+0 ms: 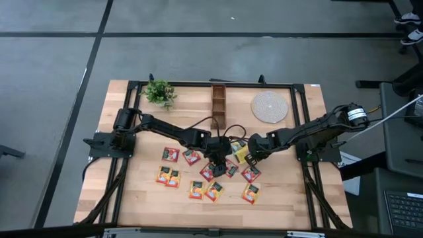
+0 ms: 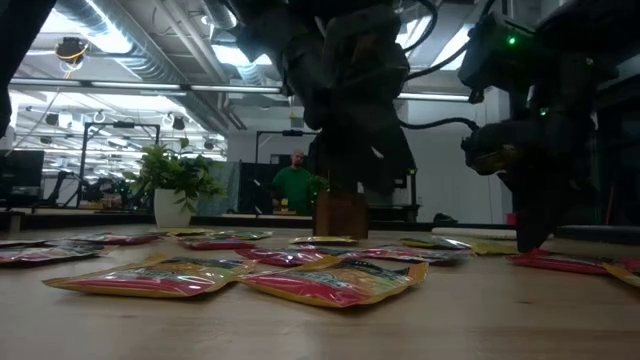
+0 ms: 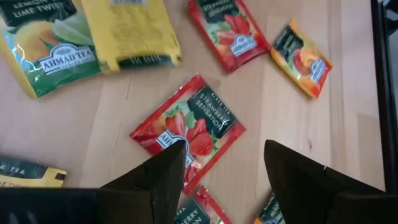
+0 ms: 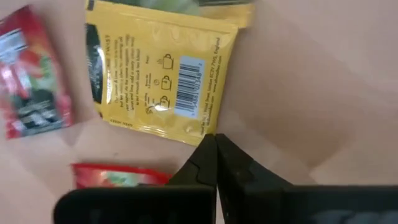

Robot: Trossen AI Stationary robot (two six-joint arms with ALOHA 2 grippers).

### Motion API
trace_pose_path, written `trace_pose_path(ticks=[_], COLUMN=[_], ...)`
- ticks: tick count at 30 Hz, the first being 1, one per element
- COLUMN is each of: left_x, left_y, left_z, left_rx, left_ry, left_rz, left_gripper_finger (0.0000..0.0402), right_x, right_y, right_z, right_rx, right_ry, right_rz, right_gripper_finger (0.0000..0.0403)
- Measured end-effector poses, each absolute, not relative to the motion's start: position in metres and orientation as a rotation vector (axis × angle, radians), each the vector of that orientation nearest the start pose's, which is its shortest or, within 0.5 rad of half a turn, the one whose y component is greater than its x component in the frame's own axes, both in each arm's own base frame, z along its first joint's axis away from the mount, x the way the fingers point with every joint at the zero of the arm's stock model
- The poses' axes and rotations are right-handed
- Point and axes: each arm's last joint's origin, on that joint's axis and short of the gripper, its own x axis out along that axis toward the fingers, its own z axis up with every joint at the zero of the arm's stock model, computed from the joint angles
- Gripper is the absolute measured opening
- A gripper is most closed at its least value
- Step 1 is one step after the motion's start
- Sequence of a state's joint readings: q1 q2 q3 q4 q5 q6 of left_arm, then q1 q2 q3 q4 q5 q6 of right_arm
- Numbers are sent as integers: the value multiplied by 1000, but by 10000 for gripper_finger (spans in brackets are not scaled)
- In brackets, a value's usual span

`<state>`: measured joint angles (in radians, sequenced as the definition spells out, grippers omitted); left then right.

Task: Pick & Place Tea
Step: Put the yellow tea bag into the left section of the wooden organizer

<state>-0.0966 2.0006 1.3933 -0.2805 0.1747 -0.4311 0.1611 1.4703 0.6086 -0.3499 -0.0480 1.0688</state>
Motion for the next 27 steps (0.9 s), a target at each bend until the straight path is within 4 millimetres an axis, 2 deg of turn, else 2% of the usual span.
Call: trace_pose_path(ticks=[7, 10, 15, 18, 22, 27], left_x=[422, 419, 417, 419, 417, 420], left_y=[-44, -34, -12, 1, 11, 14], left_z=[172, 162, 150, 150, 148, 149], left_rx=[-474, -572, -721, -796, -825, -849], left_ry=[927, 919, 809, 745, 726, 690], left_rz=[-17, -19, -31, -59, -56, -76], left_gripper_finger=[212, 212, 212, 212, 212, 212], right_x=[232, 232, 231, 232, 232, 232], right_y=[41, 42, 42, 42, 42, 42], right_z=[130, 130, 130, 130, 130, 131], right_rx=[857, 842, 829, 816, 811, 812], right_ry=[1184, 1192, 1188, 1185, 1184, 1181], right_rz=[-404, -379, -383, -376, -376, -376], right_gripper_finger=[0, 0, 0, 0, 0, 0])
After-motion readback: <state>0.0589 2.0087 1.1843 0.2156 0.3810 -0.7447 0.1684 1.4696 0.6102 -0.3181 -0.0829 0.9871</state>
